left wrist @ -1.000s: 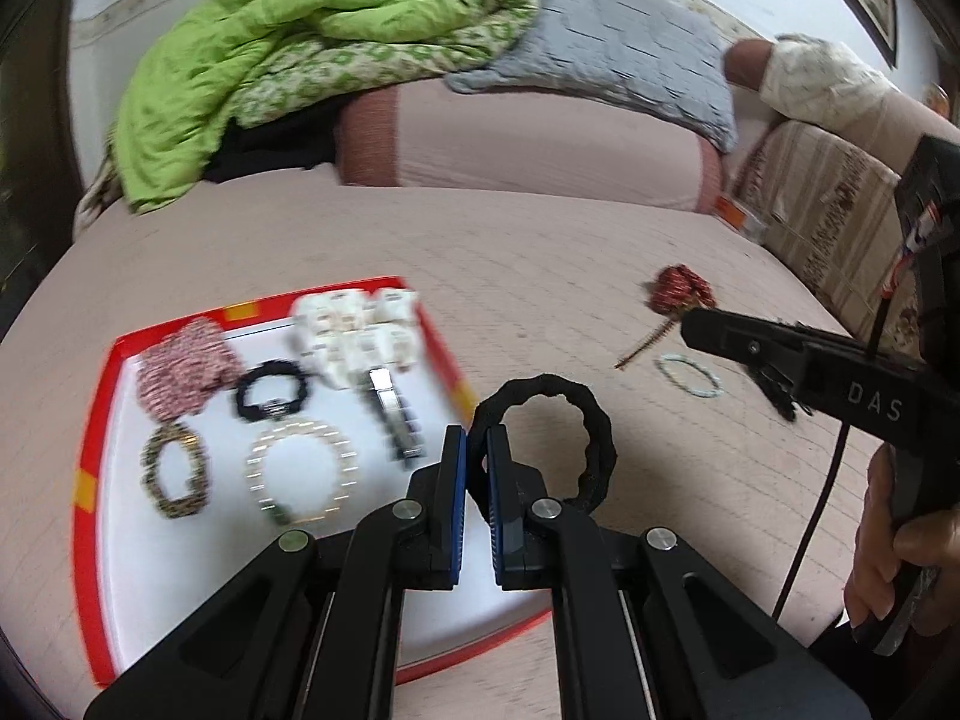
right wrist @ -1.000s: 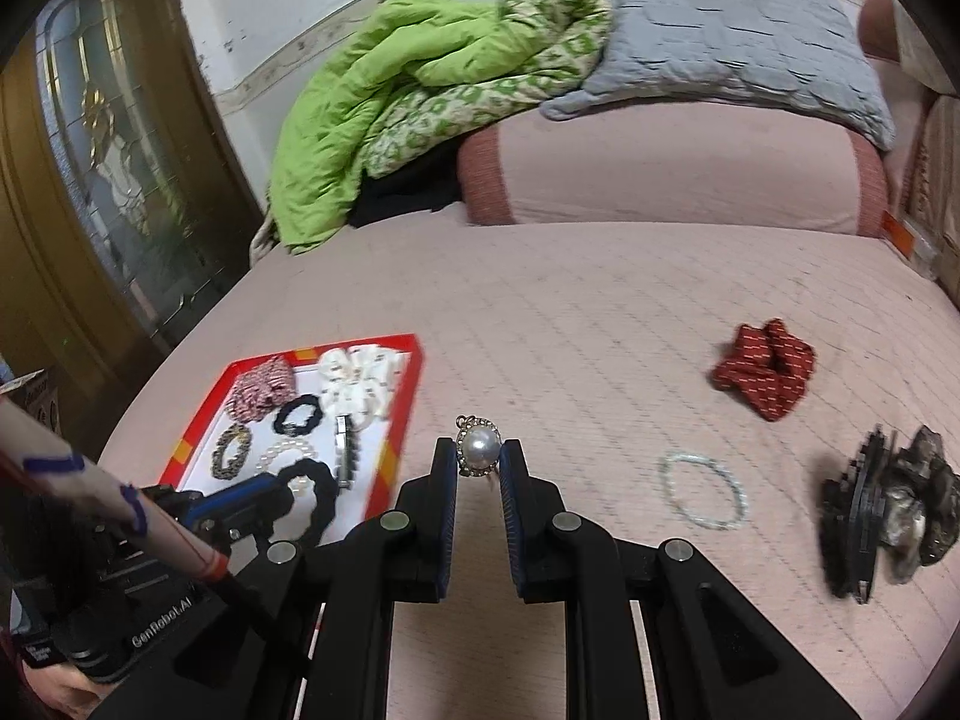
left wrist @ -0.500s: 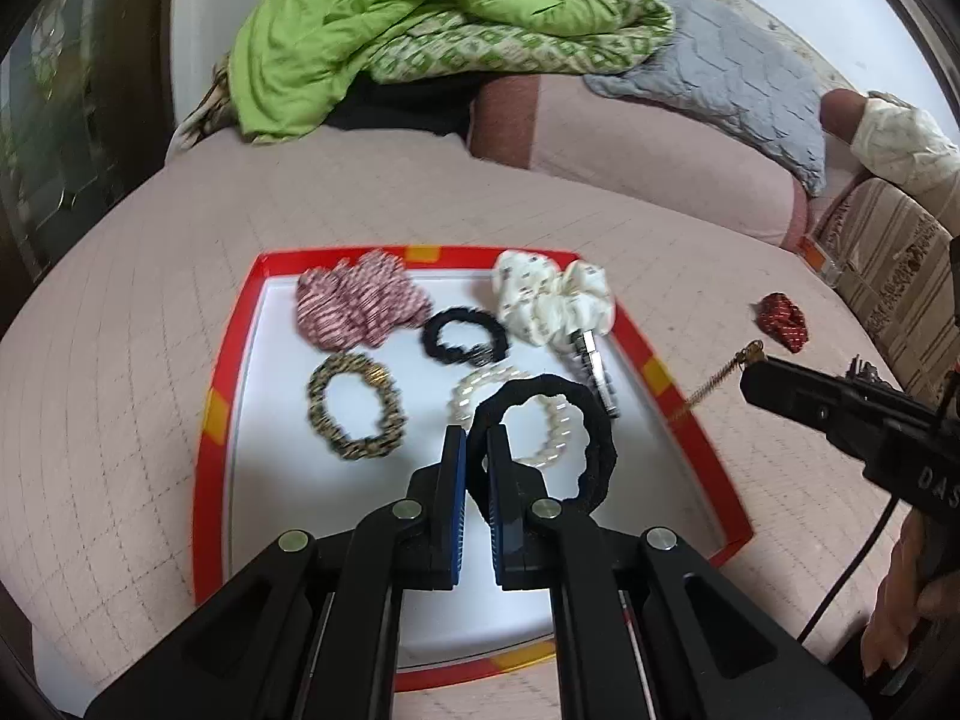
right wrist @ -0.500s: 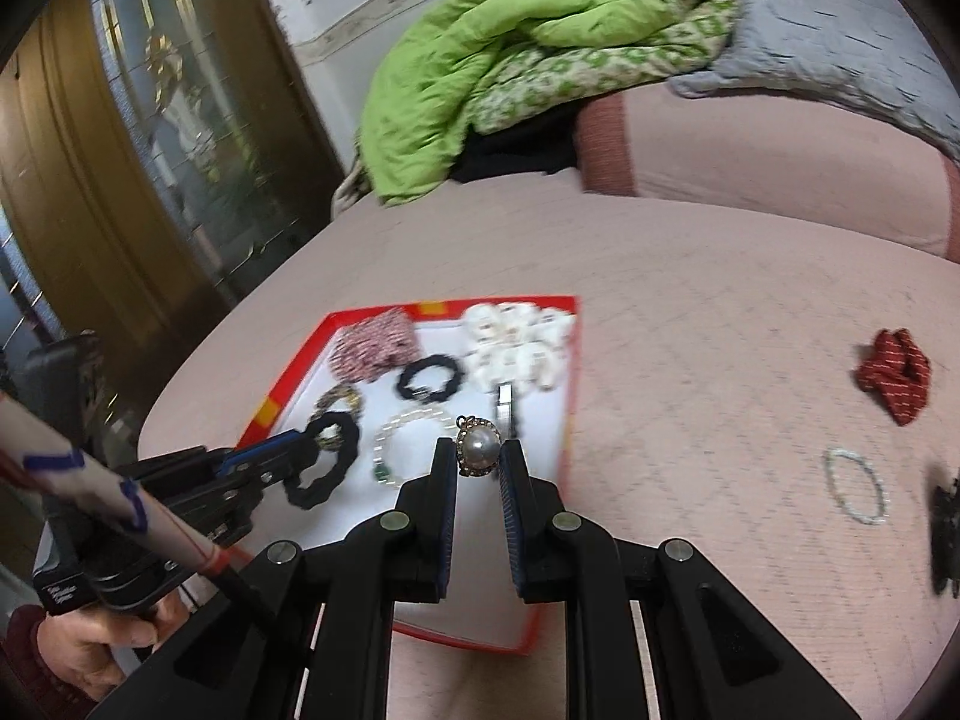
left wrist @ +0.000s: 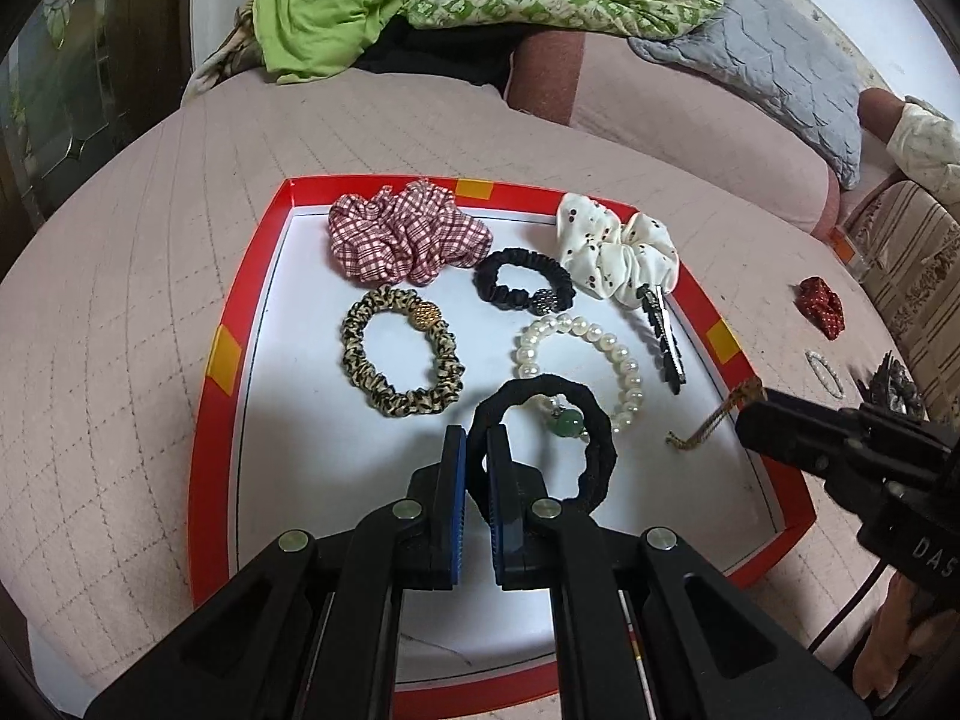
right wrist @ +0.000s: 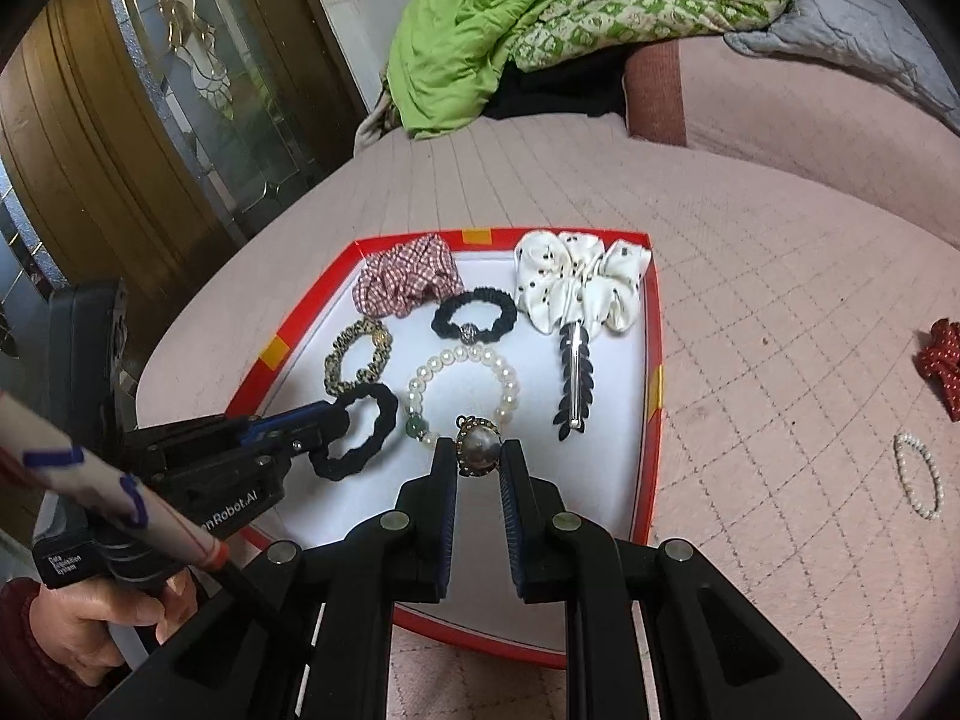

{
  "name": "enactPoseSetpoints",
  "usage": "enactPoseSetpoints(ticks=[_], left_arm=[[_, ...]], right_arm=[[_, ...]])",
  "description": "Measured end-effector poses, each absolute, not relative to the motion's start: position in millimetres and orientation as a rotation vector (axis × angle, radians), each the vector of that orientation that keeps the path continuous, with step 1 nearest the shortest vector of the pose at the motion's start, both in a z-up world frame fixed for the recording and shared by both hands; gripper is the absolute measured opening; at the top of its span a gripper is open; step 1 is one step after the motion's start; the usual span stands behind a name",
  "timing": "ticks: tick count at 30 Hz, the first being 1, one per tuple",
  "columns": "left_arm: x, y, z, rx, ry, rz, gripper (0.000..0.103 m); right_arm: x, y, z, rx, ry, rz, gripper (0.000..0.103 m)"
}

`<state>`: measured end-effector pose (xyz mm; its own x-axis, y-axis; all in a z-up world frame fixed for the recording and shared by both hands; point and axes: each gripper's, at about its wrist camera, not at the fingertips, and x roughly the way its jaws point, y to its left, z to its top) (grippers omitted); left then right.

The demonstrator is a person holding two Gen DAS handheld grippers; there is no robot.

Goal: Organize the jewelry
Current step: 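Carry the black hair tie and pearl pendant over the red tray with both tools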

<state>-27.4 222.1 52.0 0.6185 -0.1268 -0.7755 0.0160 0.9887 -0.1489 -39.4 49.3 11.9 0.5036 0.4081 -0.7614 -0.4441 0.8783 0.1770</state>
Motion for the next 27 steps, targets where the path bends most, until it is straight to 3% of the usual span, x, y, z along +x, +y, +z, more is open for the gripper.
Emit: enactPoseSetpoints(ticks=[27], left_arm=[[-23,220,45,-0.12,0.932,-0.069,0.006]], right_arm=[[-31,50,-18,-0.066,1.019,0.474,0.016]])
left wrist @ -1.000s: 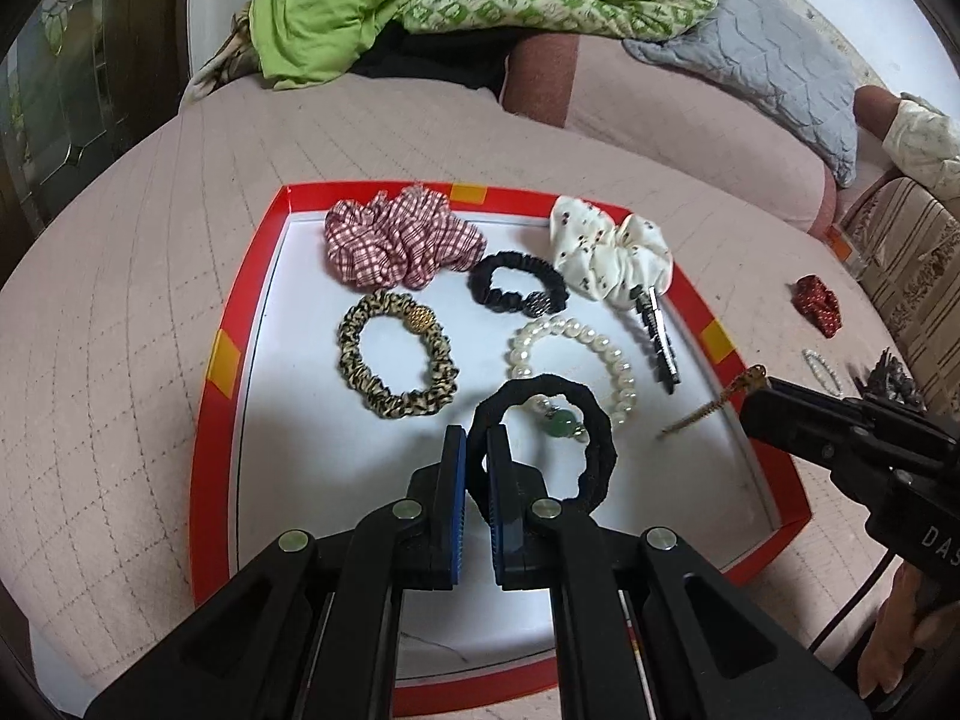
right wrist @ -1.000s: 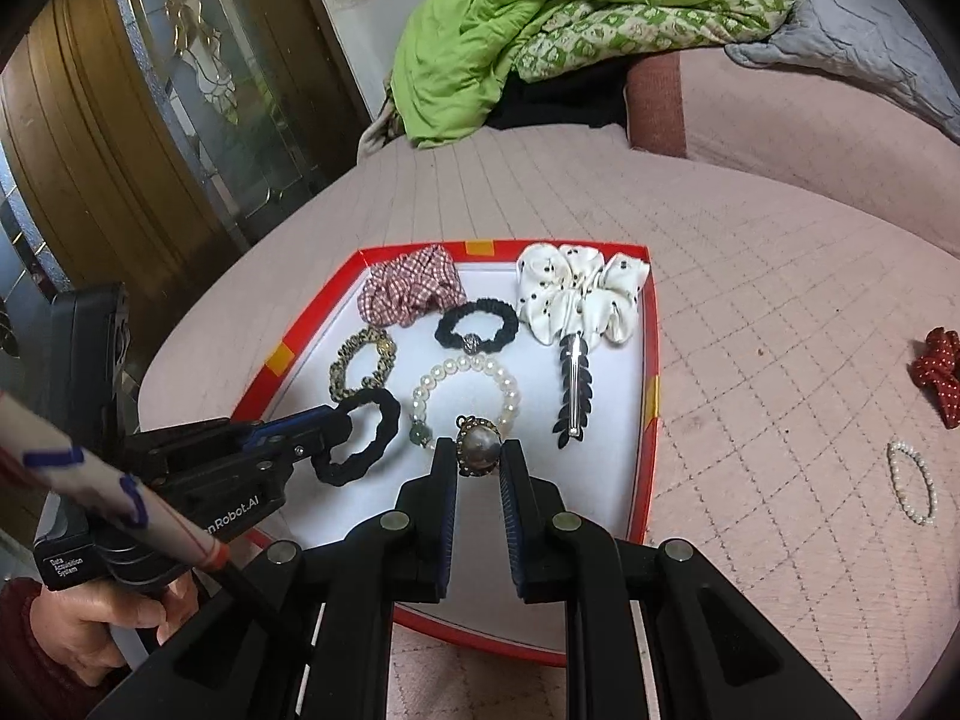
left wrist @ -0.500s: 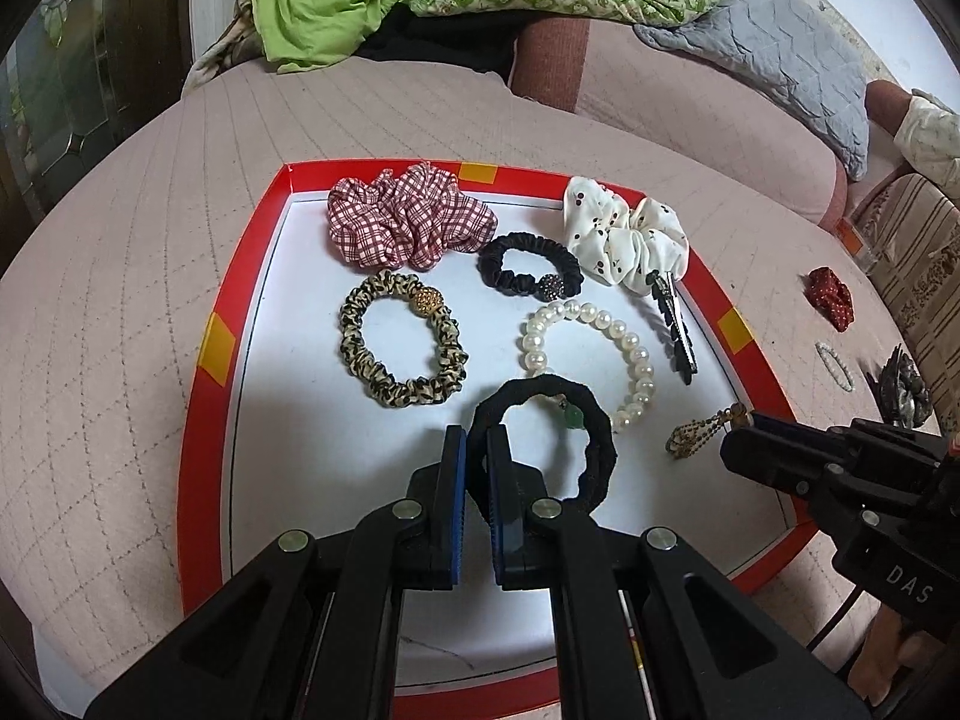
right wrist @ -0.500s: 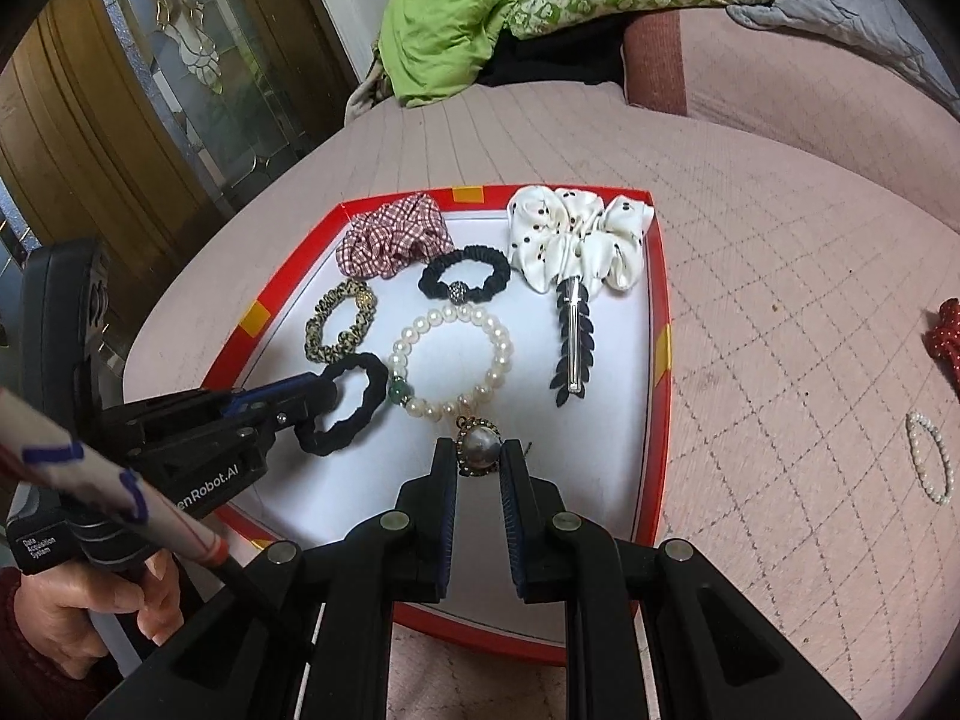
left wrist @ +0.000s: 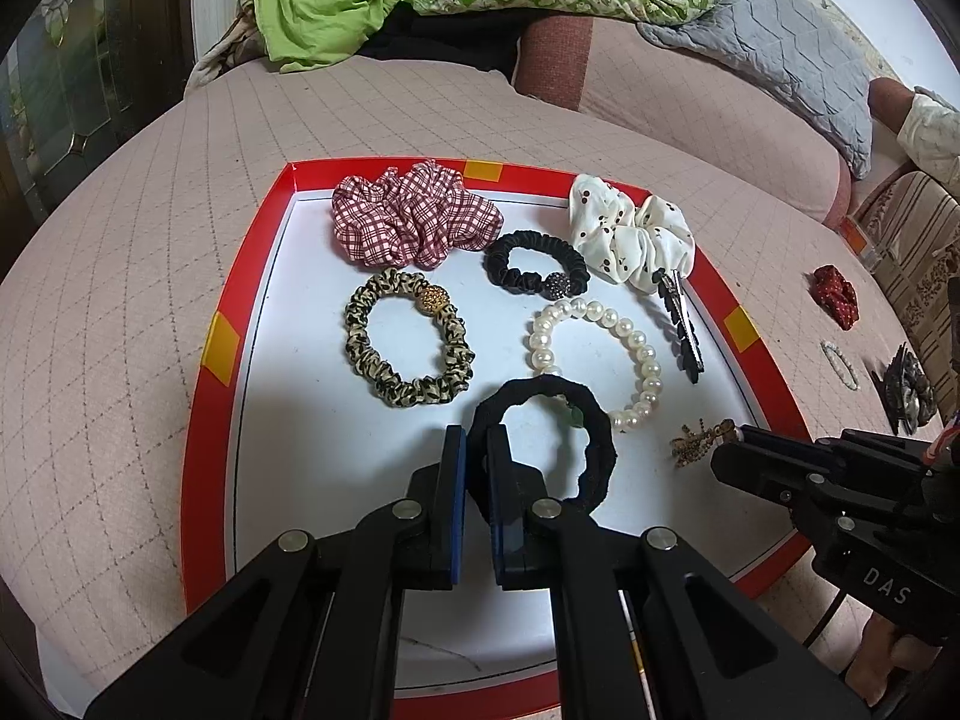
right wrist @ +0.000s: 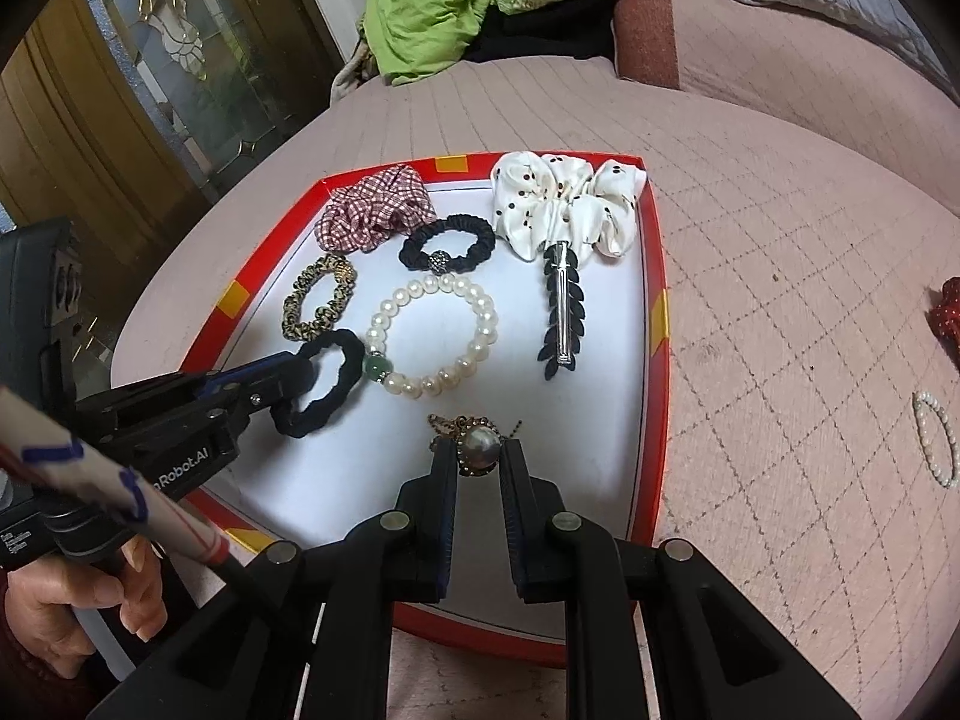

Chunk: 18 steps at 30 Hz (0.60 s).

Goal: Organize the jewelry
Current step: 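Carry the black hair tie and pearl pendant over the red tray with both tools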

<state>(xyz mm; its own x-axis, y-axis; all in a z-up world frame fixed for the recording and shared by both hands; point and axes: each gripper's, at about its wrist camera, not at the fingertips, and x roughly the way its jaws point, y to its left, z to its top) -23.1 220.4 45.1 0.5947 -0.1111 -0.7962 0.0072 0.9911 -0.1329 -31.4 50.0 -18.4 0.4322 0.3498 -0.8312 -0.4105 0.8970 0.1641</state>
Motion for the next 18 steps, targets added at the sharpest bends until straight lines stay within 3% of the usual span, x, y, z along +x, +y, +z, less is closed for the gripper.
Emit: enactPoseSetpoints(ticks=[18], left_arm=[[-22.7,220.2,45.4,-0.119,0.932,-0.07,0.006]], right_arm=[[-27.5,48.4,-26.5,-0.063,1.044,0.463,0.016]])
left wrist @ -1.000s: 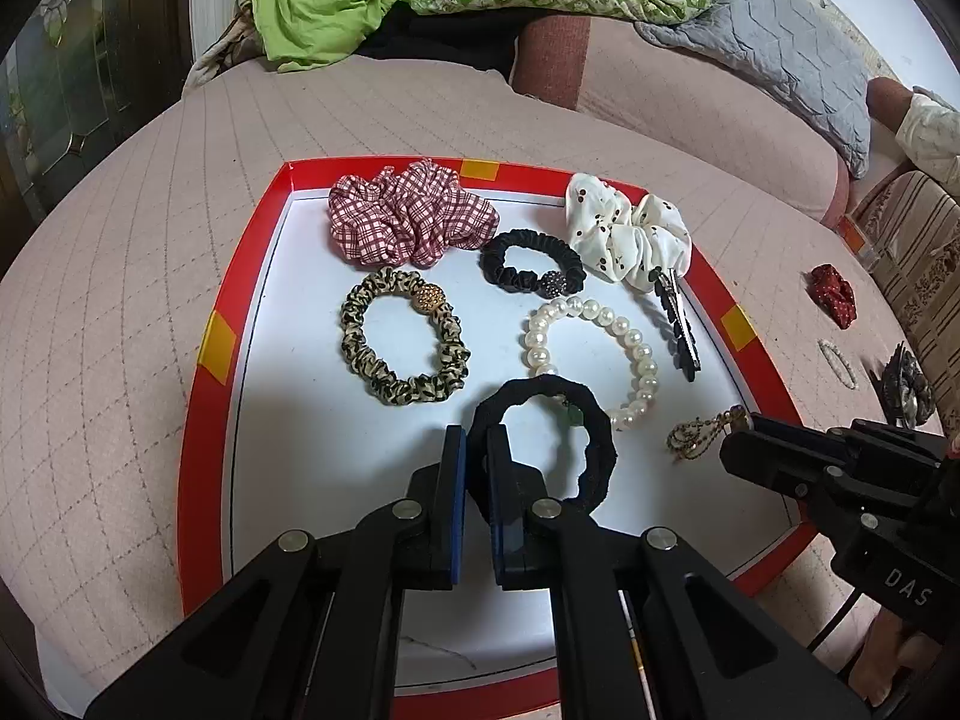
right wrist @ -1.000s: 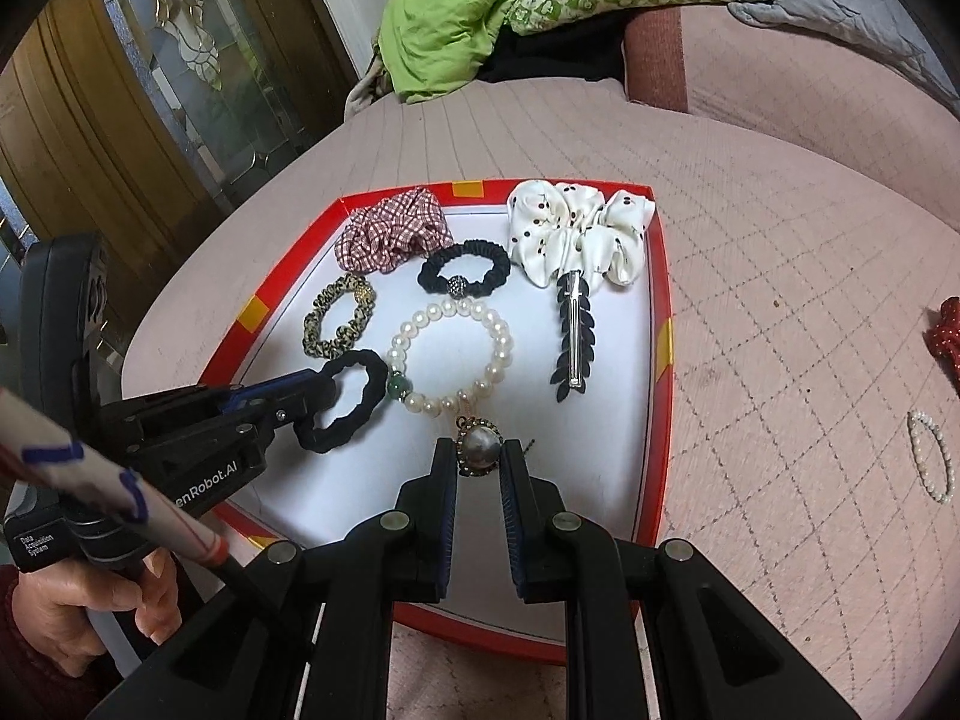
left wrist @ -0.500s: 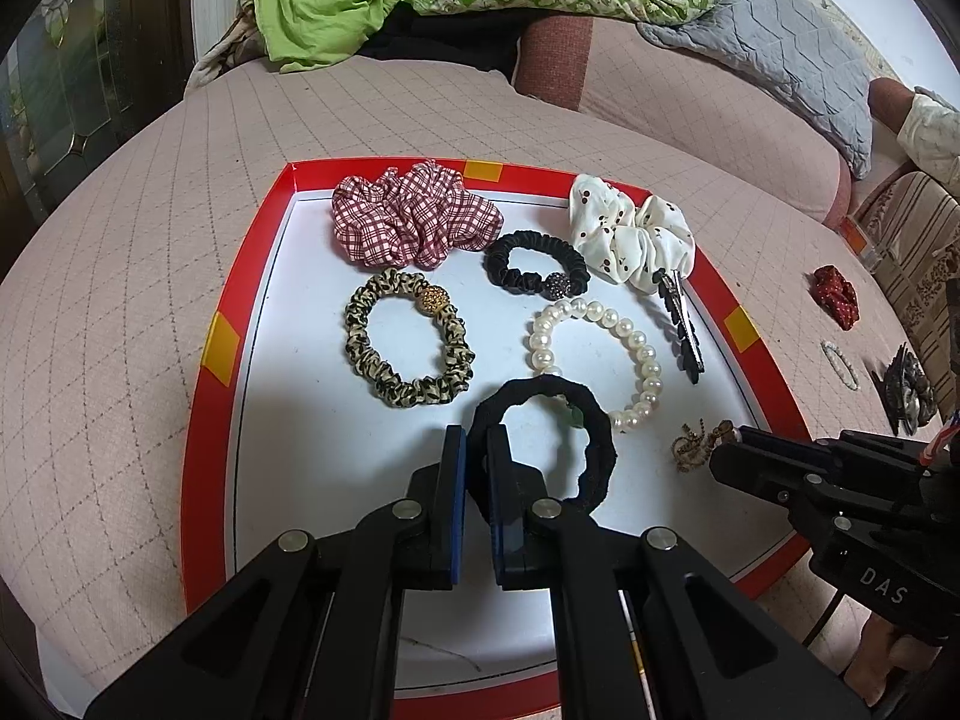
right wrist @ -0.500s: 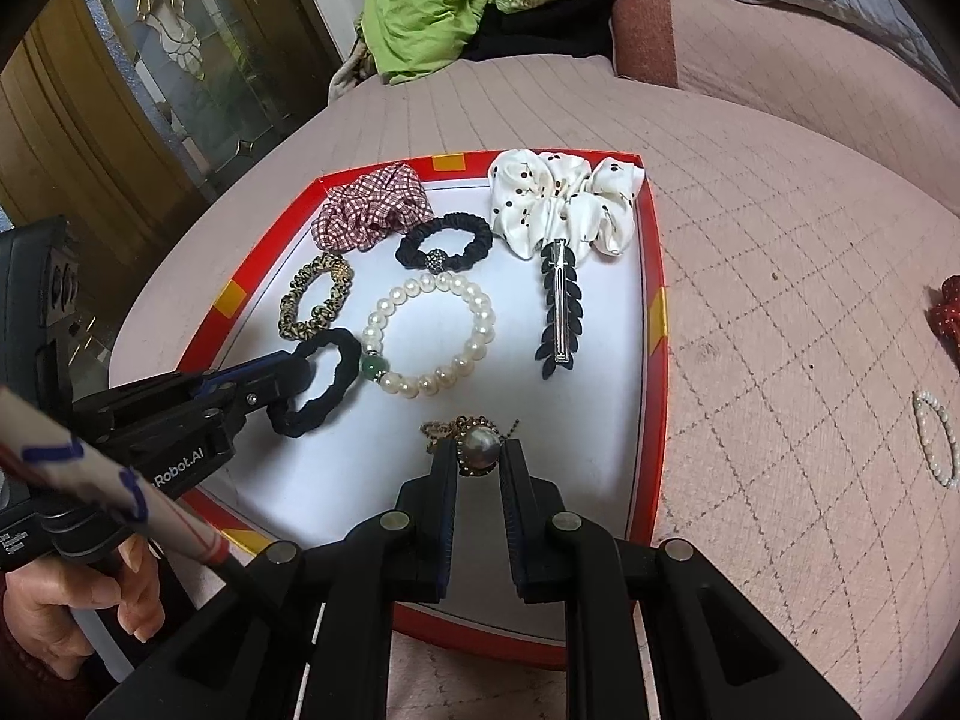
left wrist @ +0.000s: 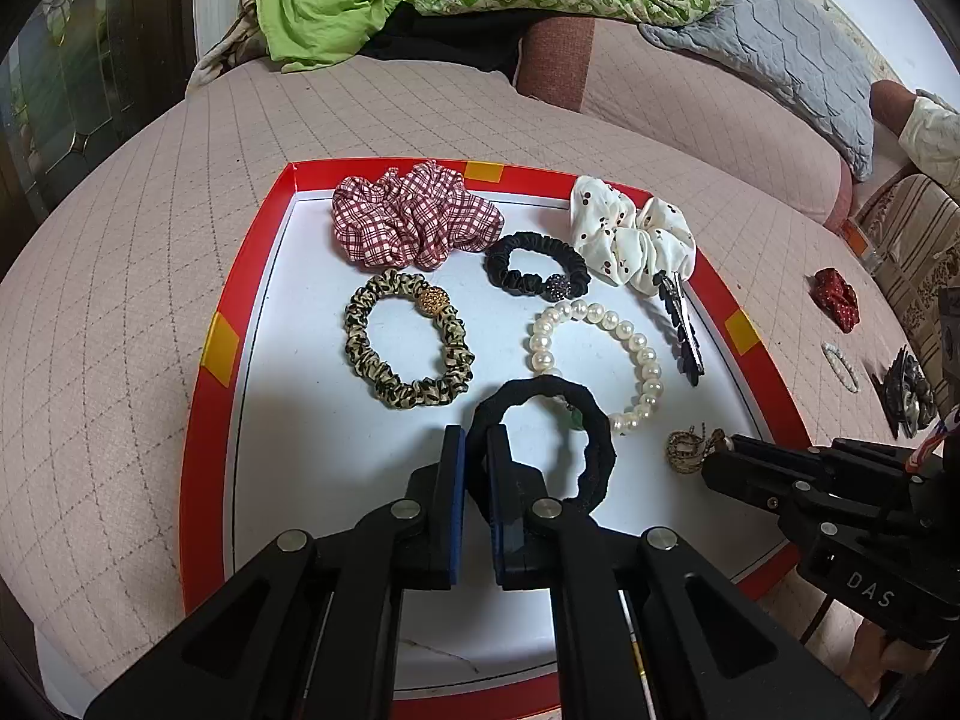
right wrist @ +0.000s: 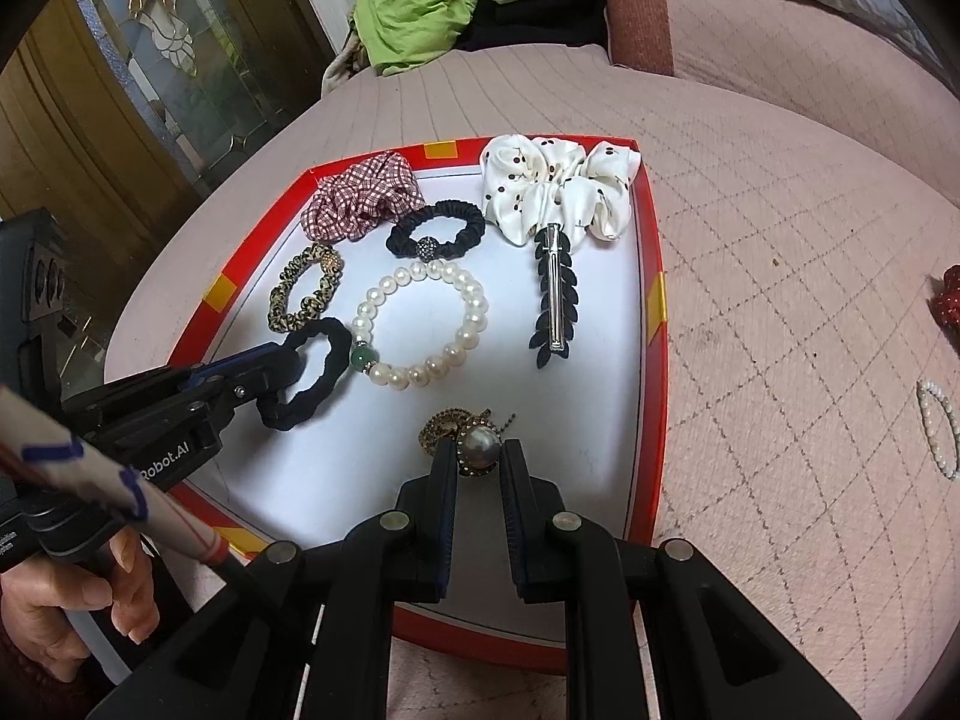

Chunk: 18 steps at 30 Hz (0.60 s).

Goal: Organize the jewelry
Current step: 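Carry the black hair tie and pearl pendant over the red tray with both tools, then lower the hair tie into the tray with left tool while right releases the pendant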

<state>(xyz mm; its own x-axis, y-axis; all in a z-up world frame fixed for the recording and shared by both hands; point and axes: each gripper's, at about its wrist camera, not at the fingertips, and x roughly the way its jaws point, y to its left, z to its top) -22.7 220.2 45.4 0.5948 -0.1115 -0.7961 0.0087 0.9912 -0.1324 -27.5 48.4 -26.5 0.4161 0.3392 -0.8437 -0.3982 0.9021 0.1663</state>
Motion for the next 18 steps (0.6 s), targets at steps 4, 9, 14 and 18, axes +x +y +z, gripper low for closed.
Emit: enactPoseSetpoints(ticks=[4,9,14,18], left_arm=[[-22.8,220.1,45.4,-0.119,0.932,-0.07,0.006],[-22.7,220.3,45.3,-0.119,0.932,-0.071,0.006],[-23.1,220.1,45.2,-0.118,0.932,-0.071,0.006],[-23.5,221.6,45.4,-0.119,0.935,-0.07,0.006]], right_arm=[[-27.4,48.0,-26.6,-0.063,1.045,0.465,0.016],[-27.5,47.7,-26.4,-0.063,1.045,0.465,0.016],[-27.9,48.3,-26.6,-0.064,1.046,0.467,0.016],[-27.9,48.7,-27.0,-0.064,1.047,0.468,0.016]])
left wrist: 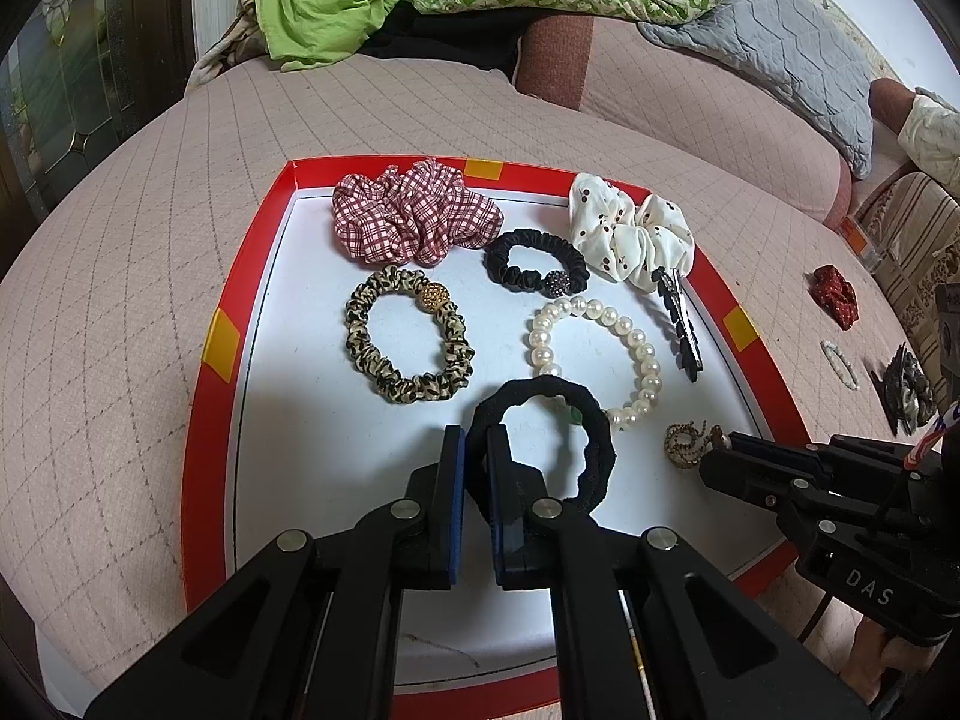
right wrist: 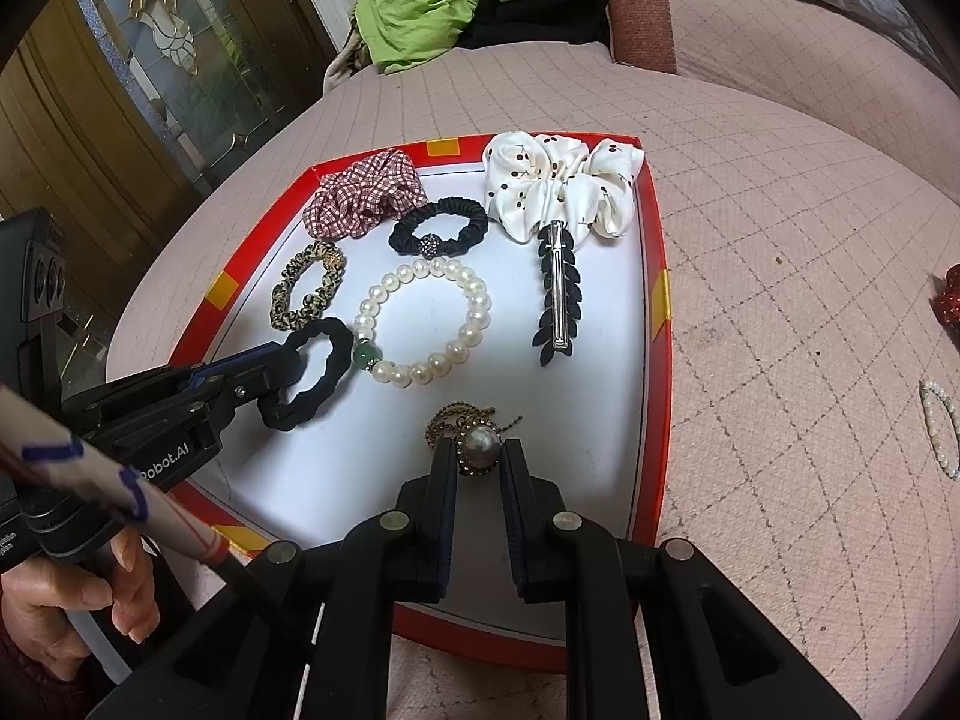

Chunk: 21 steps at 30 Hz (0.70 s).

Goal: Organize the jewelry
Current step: 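Lower the hair tie into the tray with left tool while right releases the pendant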

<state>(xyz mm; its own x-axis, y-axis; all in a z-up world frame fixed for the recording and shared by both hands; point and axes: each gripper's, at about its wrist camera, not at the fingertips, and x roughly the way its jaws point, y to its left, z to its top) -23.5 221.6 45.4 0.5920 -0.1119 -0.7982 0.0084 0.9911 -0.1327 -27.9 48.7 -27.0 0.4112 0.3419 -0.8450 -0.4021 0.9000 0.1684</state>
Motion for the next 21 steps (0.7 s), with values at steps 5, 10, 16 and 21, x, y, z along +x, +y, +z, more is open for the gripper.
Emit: enactPoseSetpoints(ticks=[5,10,16,21], left_arm=[[-26.6,222.4,45.2,-0.112,0.94,-0.066,0.006],[-29.7,220.9,45.0,-0.103,0.944,-0.064,0.006],[-31.2,219.6,45.4,-0.09,0.95,-0.06,0.007],[-32.7,218.2,45.5,-0.084,0.955,-0.059,0.009]], right_arm=[[-29.4,50.6,-27.0,-0.071,1.048,0.473,0.016],[-29.7,51.3,-27.3,-0.073,1.05,0.474,0.017],[-30.9,52.1,-27.0,-0.074,1.054,0.477,0.017],[-31.2,52.6,-26.9,-0.076,1.058,0.482,0.017]])
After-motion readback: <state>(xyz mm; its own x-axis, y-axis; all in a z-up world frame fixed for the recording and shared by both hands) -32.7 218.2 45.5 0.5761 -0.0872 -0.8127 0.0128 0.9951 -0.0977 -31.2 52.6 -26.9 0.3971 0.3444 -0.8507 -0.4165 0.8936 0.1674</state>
